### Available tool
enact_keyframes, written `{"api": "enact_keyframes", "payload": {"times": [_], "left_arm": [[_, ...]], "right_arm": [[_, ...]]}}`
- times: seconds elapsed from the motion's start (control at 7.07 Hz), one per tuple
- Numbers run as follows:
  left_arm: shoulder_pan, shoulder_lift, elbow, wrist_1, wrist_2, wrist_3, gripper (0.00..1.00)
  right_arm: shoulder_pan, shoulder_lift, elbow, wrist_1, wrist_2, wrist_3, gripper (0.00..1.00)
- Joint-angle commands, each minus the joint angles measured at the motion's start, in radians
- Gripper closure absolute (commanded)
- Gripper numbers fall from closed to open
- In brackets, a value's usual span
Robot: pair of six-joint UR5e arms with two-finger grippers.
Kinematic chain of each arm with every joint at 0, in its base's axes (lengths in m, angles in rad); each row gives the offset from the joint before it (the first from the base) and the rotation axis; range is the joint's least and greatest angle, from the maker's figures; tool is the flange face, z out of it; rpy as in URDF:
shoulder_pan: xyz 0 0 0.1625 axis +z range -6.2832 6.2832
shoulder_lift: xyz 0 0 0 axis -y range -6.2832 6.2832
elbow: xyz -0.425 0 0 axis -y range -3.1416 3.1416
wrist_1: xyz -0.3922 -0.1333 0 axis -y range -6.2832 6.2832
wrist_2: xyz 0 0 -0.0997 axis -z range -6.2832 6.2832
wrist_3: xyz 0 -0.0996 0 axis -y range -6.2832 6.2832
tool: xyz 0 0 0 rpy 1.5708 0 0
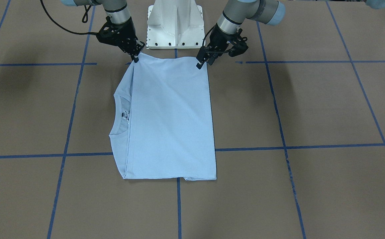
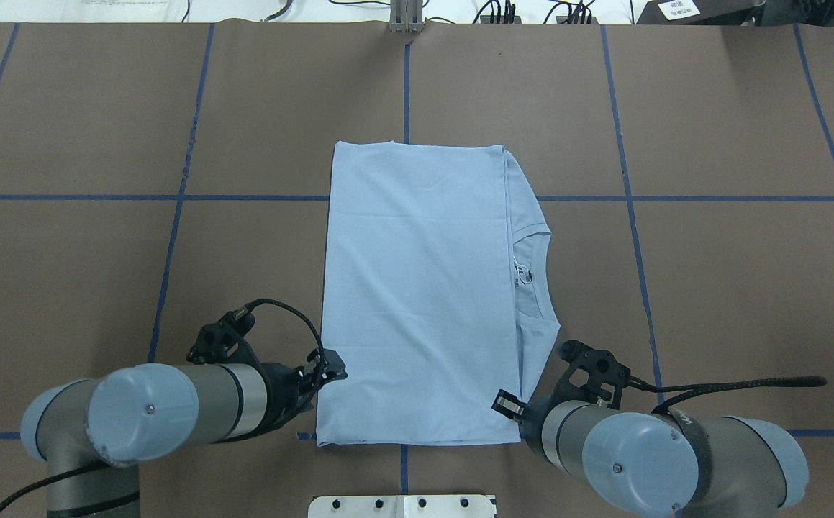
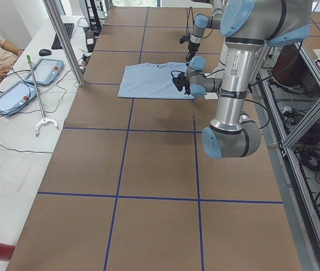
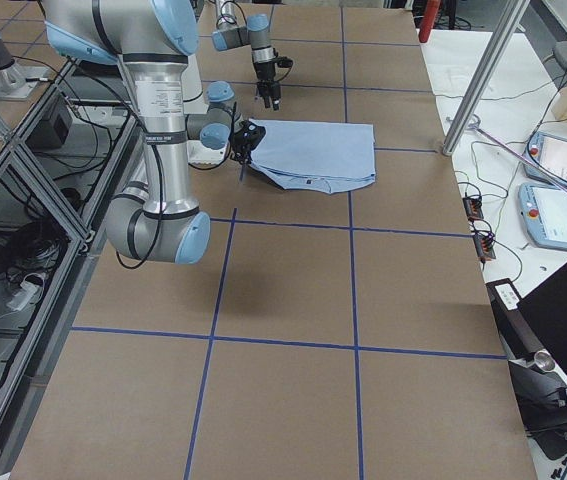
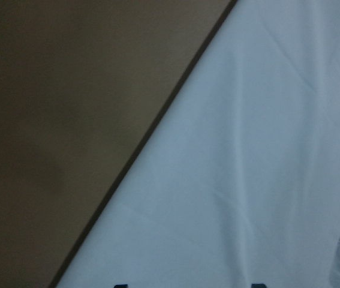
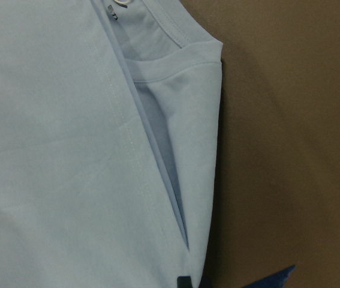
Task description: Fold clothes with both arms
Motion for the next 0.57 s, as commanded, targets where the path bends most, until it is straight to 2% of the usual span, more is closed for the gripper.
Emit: {"api": "enact_keyframes", "payload": {"times": [0.0, 0.42], "left_arm": [[0.096, 0.004, 0.006, 0.04, 0.019, -0.052, 0.26], [0.096, -0.001, 0.01, 0.054, 0.019, -0.052, 0.32]], "right_arm": [[0.0, 0.001, 0.001, -0.001, 0.0, -0.001, 1.0], [0.001, 0.004, 0.002, -0.001, 0.0, -0.001, 1.0]]}}
